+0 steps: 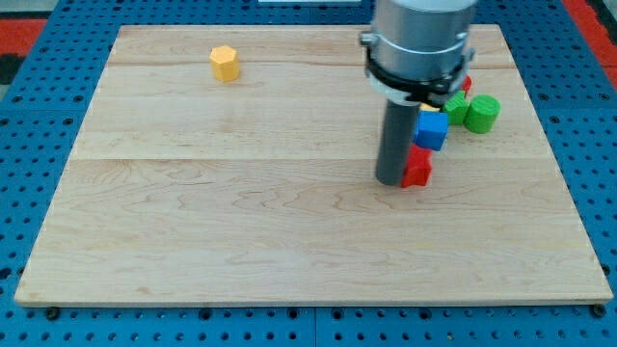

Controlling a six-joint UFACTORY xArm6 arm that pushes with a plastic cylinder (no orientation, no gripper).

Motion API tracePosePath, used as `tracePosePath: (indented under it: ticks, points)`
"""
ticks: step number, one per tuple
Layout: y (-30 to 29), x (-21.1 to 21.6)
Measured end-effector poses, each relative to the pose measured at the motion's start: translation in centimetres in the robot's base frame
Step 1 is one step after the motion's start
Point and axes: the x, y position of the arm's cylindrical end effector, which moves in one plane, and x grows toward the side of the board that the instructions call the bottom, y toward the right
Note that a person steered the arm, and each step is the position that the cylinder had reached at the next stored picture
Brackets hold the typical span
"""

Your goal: Place the yellow hexagon to the top center of the board

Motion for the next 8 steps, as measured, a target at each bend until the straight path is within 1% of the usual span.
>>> tracePosePath:
  ticks: [1, 2, 3, 4, 5, 6, 7, 8]
  points:
    - [3.4, -0.7]
    - [2.0, -2.0]
    - [-6.4, -2.0]
    - [-10.2, -4.2]
    - [-12.4, -8.3]
    - [-17.2, -10.7]
    - [-22.6, -14.4]
    - [-26.7, -18.2]
